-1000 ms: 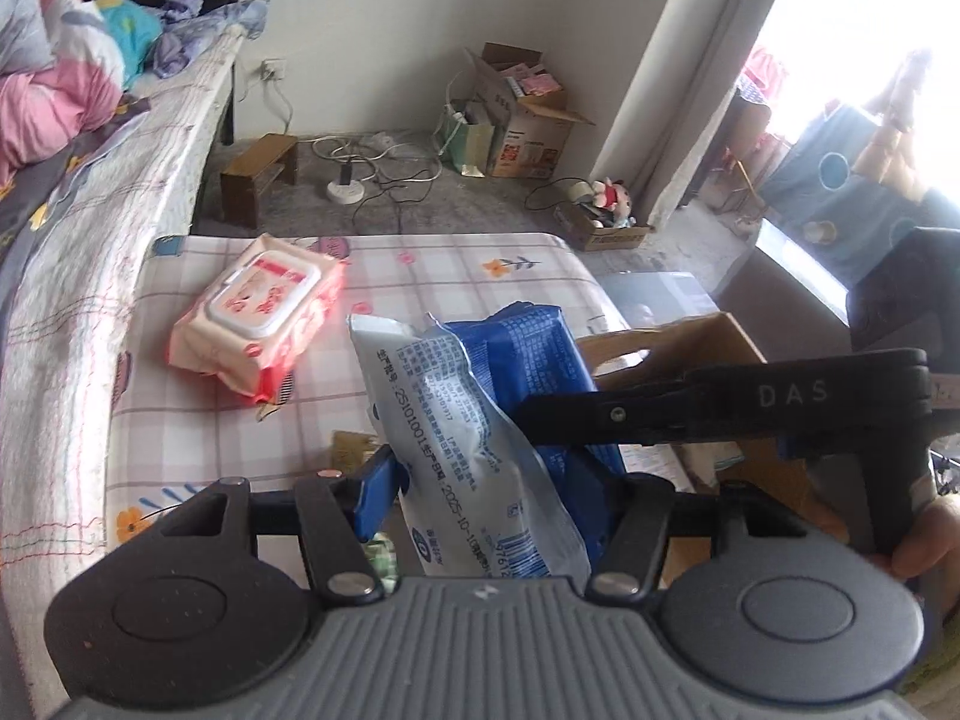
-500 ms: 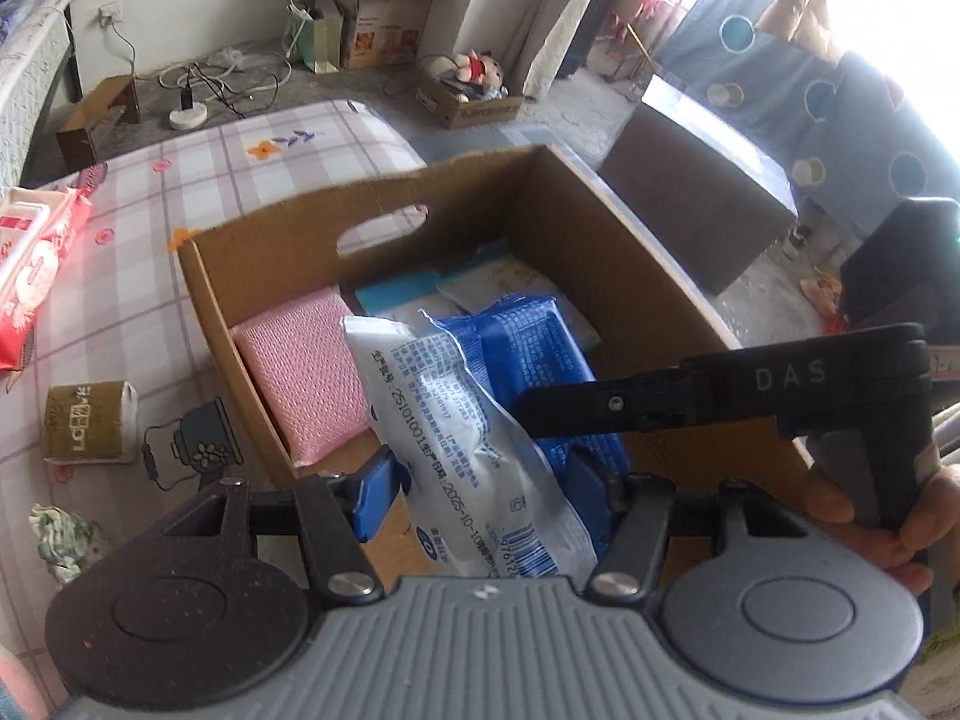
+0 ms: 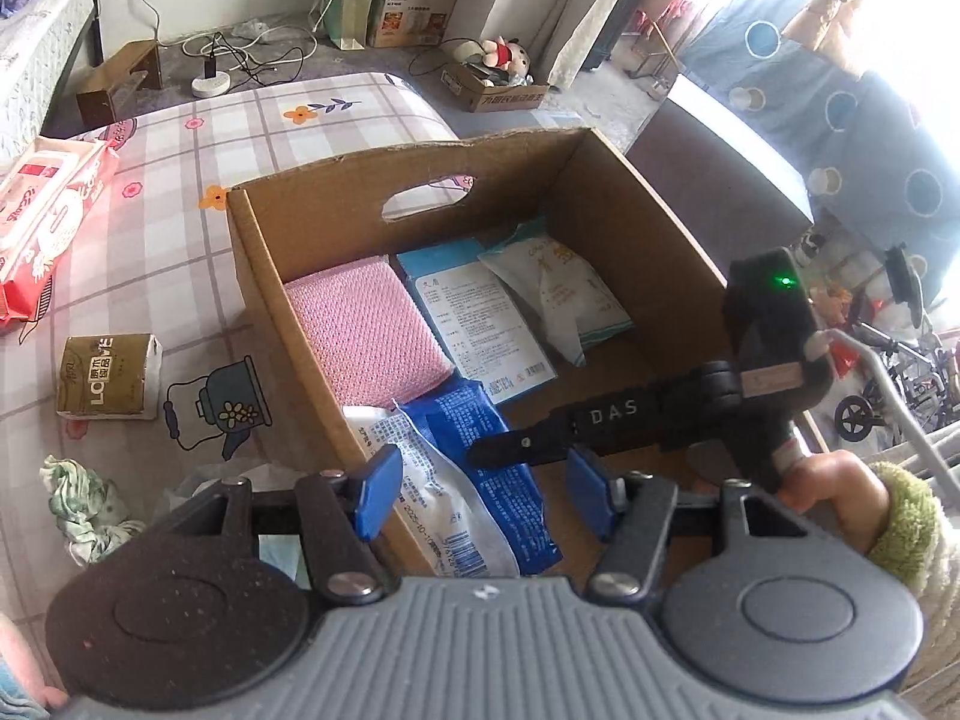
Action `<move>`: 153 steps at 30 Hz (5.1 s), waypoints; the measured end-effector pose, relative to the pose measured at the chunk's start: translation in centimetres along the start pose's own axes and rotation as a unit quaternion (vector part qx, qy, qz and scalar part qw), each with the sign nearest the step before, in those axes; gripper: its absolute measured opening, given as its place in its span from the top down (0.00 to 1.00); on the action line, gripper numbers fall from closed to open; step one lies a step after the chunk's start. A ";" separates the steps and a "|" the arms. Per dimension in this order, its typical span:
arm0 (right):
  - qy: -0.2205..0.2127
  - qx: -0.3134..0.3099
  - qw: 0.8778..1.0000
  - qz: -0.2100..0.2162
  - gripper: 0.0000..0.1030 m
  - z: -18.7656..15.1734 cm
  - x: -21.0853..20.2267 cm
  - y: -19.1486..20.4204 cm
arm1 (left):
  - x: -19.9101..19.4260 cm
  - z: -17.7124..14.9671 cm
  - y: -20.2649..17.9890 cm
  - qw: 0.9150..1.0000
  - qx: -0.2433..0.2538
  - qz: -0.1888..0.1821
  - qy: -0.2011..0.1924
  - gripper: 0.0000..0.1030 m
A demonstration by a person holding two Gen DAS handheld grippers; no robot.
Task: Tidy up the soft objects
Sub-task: 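Carry the blue wet-wipe pack with the right gripper into the box, release, then return the right gripper to the pile and grasp the teal towel, then carry the teal towel with the right gripper into the box and release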
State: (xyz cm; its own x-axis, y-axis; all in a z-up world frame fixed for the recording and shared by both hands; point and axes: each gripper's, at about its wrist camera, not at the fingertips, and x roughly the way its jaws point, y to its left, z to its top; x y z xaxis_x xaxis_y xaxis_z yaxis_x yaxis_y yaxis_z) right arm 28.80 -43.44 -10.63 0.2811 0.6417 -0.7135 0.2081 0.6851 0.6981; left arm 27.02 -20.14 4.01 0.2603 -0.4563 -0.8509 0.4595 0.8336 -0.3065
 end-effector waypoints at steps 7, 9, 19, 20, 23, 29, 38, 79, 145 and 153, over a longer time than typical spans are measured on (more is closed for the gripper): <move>-0.014 -0.018 1.000 -0.018 0.73 -0.5 1.1 1.6 | -3.6 -1.6 0.4 0.999 0.002 -0.001 -0.048 0.34; -0.019 -0.021 0.999 -0.027 0.73 -0.6 1.0 2.0 | -4.9 -2.3 0.3 0.998 0.005 0.002 -0.069 0.30; -0.101 -0.075 0.991 -0.044 0.56 -3.0 -4.4 6.4 | -11.0 -8.3 0.2 0.984 0.031 0.053 -0.169 0.23; -0.110 -0.082 0.990 -0.044 0.55 -3.3 -5.1 6.9 | -11.6 -9.2 0.5 0.982 0.028 0.059 -0.178 0.23; -0.135 -0.107 0.984 -0.035 0.54 -4.3 -6.6 9.2 | -13.4 -11.8 2.3 0.976 0.004 0.079 -0.203 0.23; -0.133 -0.167 0.977 0.018 0.53 -6.9 -6.9 14.5 | -16.1 -18.1 6.8 0.961 -0.048 0.154 -0.224 0.23; -0.091 -0.342 0.935 0.037 0.50 -13.1 1.4 27.3 | -14.6 -24.6 11.9 0.946 -0.099 0.249 -0.183 0.33; -0.081 -0.538 0.839 0.008 0.86 -21.3 13.7 35.4 | -15.7 -23.7 14.5 0.919 -0.056 0.311 -0.235 0.89; -0.101 -0.290 0.930 -0.202 0.59 -7.3 -6.7 7.0 | -4.7 -7.6 -2.0 0.967 0.061 0.096 -0.226 0.74; -0.014 -0.220 0.944 -0.247 0.62 -3.2 -0.4 2.9 | -6.2 -8.7 -0.1 0.968 0.044 0.098 -0.227 0.63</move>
State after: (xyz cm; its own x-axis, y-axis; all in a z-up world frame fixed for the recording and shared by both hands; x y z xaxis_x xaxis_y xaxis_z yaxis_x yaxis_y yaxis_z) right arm 26.29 -40.67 -8.51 0.2783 0.2011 -0.9392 -0.0864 0.9791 0.1840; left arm 18.00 -14.73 5.60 0.6873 -0.3978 -0.6077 0.4288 0.8976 -0.1026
